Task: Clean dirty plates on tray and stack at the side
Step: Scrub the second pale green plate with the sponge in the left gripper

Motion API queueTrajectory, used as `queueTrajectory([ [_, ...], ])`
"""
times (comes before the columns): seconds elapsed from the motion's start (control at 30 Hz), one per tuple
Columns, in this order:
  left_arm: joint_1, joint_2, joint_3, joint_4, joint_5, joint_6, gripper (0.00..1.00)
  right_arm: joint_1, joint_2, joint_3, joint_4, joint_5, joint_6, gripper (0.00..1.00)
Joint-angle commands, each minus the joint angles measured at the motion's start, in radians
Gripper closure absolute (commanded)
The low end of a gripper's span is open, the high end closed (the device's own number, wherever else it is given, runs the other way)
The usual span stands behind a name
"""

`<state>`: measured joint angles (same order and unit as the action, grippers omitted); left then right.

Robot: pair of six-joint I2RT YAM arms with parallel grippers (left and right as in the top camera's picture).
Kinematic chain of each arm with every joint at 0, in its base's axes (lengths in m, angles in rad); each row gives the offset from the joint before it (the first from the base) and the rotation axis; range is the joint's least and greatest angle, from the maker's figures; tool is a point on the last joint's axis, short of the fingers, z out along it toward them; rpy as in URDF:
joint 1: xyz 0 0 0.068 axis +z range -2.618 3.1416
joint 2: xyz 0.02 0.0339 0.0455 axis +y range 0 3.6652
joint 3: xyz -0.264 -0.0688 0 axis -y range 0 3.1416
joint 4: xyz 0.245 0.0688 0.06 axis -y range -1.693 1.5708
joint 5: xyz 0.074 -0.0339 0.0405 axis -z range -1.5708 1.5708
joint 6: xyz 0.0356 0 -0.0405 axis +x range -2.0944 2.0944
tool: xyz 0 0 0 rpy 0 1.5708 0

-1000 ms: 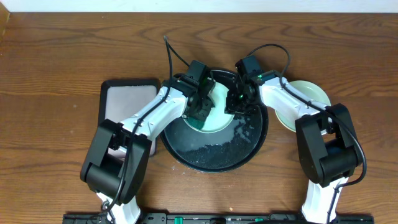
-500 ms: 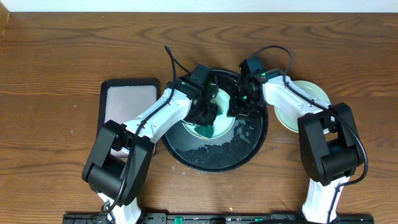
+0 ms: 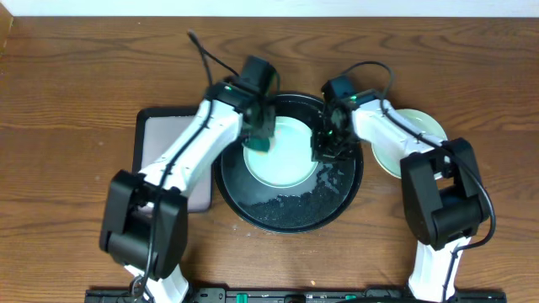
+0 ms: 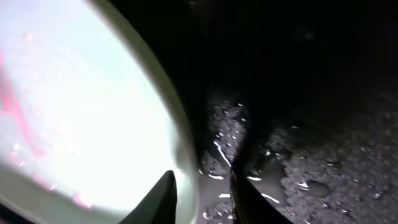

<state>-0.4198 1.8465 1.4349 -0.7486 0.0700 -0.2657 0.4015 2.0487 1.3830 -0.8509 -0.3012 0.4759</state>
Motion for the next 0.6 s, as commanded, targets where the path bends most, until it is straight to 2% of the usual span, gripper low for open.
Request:
queueTrajectory([
  [0.0, 0.000, -0.016, 0.014, -0.002, -0.043, 0.059, 0.92, 0.058, 0.010, 0.020, 0.016, 0.133, 0.056, 0.76],
  [0.23, -0.025, -0.012, -0.033, -0.003, 0.000, 0.116, 0.93, 0.102, 0.010, 0.020, 0.049, 0.182, 0.070, 0.96],
  [0.33, -0.035, 0.001, -0.051, -0.002, 0.001, 0.116, 0.93, 0.103, 0.010, 0.020, 0.047, 0.189, 0.069, 0.99],
  [0.57, -0.048, 0.055, -0.102, 0.018, 0.001, 0.115, 0.92, 0.103, 0.010, 0.020, 0.047, 0.188, 0.069, 0.99],
])
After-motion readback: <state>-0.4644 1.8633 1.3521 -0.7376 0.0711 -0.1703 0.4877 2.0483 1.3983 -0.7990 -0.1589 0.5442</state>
